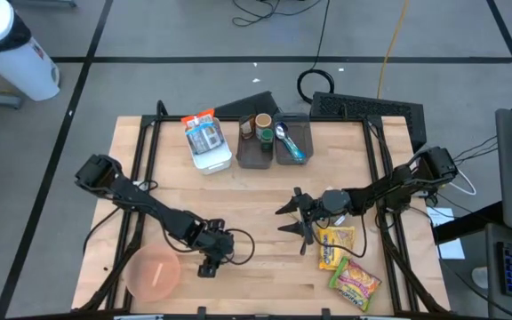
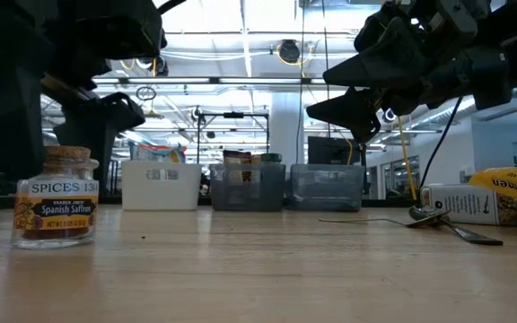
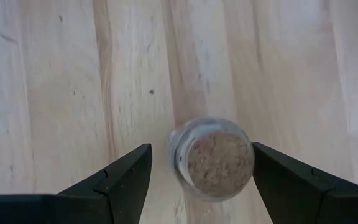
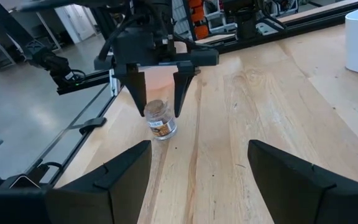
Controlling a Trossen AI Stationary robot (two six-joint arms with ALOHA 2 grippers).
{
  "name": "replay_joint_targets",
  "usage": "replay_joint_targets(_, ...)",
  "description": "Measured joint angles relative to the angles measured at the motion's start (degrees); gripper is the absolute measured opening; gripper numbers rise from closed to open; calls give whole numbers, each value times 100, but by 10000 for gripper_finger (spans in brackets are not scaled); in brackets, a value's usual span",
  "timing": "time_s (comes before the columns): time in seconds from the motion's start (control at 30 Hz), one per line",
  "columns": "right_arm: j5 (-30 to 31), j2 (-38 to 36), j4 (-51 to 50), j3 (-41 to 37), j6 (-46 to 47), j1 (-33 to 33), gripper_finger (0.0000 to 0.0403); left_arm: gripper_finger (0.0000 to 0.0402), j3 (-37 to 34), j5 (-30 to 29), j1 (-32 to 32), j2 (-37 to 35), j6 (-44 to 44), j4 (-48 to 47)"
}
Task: Pick & Place Food Item
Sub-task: Put the brown seasoning bottle into the left black bin
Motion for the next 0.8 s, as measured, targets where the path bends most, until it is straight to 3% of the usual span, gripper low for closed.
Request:
replay_joint_targets(0.3,1,0,-9,0,-1,0,261,269,-2,10,0,48,-2,38)
replay_joint_targets(0.53,2,0,-9,0,0,-2,261,185,0,8,7,40,1,50)
replay_joint_targets(0.8,2,0,-11,0,0,-1,260,184,14,129,135,8,-2,-15)
